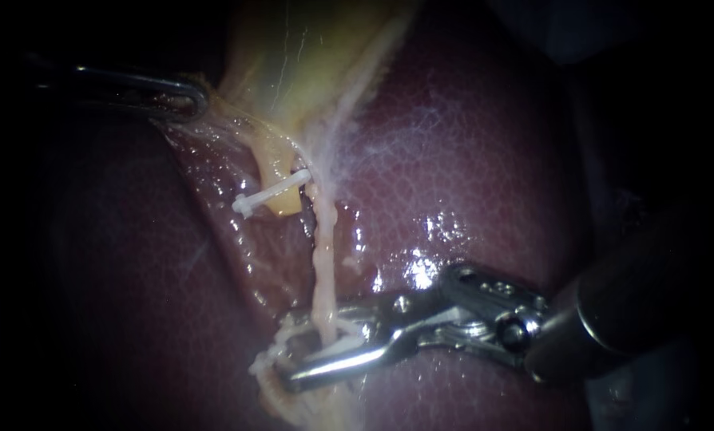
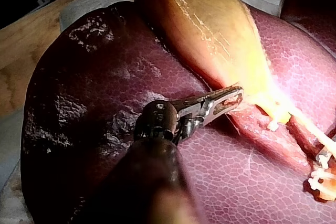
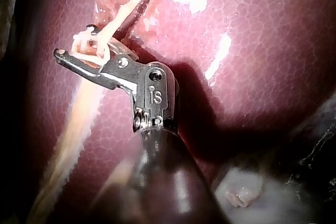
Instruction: Clipping first clip right tube
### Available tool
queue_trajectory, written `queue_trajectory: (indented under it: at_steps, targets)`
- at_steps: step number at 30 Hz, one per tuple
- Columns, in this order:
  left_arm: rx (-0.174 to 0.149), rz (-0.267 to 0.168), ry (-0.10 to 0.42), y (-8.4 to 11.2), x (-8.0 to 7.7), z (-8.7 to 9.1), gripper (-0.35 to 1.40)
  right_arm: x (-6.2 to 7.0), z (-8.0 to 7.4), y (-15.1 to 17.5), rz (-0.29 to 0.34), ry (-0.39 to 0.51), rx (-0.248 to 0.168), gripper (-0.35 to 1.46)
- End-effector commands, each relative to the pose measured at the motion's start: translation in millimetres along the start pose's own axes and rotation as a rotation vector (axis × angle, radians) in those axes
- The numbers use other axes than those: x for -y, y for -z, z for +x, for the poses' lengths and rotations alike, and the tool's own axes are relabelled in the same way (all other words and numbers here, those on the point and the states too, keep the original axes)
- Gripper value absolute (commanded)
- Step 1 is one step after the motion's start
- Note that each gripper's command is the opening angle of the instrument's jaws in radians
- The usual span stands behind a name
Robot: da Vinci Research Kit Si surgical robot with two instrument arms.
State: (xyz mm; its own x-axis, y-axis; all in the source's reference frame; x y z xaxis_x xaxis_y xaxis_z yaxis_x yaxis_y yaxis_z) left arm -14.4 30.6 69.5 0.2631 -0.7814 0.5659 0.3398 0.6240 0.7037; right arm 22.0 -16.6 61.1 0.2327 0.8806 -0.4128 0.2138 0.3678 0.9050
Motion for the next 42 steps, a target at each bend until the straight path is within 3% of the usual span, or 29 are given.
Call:
queue_trajectory:
  at_steps: [1, 15, 20, 42]
  targets:
    - [0.000, 0.000, 0.000, 0.0, 0.0, 0.0, -0.35, 0.0, 0.0, 0.0, 0.002, 0.001, 0.002, 0.44]
    - [0.000, 0.000, 0.000, 0.0, 0.0, 0.0, -0.35, -0.4, -0.1, 0.5, 0.006, 0.001, 0.005, 0.16]
    - [0.000, -0.001, 0.006, 0.0, 0.0, 0.1, -0.35, -0.4, -0.2, 0.9, 0.015, 0.002, 0.010, -0.35]
    - [0.000, -0.001, 0.006, 0.0, 0.1, 0.1, -0.35, -1.0, 0.0, 1.1, 0.021, 0.002, 0.011, -0.35]
